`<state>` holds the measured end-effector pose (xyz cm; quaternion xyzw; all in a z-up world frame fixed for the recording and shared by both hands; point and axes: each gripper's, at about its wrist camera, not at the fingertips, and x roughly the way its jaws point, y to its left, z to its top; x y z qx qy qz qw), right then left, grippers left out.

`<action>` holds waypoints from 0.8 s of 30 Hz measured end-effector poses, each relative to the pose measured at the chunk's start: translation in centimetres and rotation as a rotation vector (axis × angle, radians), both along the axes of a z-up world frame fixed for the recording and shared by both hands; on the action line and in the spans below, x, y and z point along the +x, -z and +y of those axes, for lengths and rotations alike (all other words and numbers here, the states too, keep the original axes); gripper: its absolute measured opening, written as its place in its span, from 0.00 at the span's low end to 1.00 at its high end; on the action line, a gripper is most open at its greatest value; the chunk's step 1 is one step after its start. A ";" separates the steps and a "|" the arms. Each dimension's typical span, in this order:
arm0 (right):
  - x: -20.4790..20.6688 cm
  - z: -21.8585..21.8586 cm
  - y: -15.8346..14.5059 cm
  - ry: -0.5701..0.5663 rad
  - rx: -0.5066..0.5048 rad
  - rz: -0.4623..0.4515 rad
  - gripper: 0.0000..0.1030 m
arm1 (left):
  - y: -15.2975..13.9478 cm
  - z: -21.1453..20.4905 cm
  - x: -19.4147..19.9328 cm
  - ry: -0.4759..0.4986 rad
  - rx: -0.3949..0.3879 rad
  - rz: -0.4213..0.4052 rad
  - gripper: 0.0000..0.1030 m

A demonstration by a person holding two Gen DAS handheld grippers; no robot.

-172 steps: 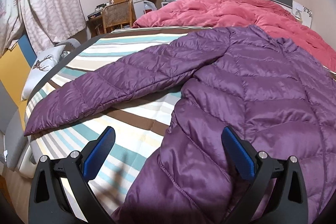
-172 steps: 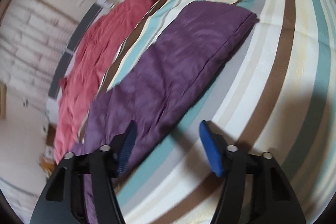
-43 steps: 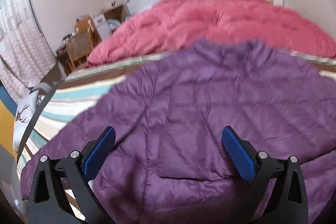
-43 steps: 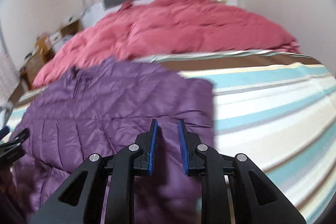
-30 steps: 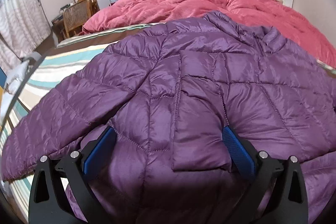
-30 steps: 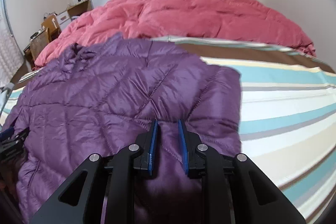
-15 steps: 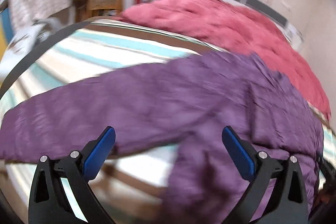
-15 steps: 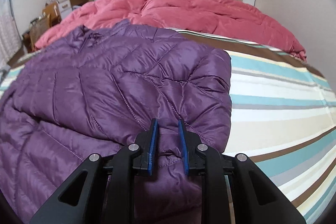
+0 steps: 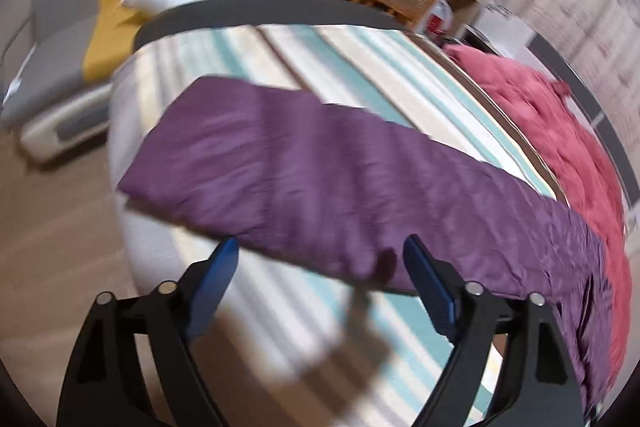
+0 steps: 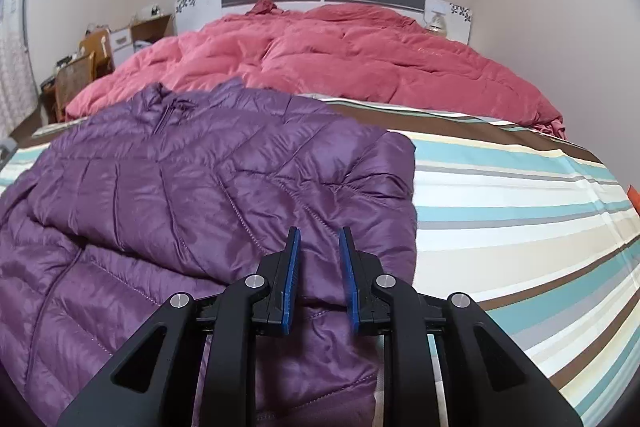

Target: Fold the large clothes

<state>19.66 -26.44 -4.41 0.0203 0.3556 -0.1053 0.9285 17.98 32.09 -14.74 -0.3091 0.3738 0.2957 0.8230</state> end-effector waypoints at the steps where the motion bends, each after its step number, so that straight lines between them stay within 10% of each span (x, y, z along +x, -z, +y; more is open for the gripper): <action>1: -0.1 -0.1 -0.1 0.007 0.003 -0.003 0.19 | 0.3 0.4 -0.3 -0.022 -0.012 -0.006 0.71; 9: -0.2 -0.3 -0.2 0.023 0.007 -0.007 0.19 | 1.9 2.5 -2.0 -0.163 -0.126 -0.130 0.55; 15: 0.2 -0.2 0.3 0.030 -0.003 0.028 0.19 | 3.0 5.1 0.0 -0.227 -0.266 -0.191 0.08; 24: 0.9 -0.1 0.8 0.045 -0.015 0.064 0.19 | -3.9 -1.7 2.8 -0.048 0.042 -0.291 0.05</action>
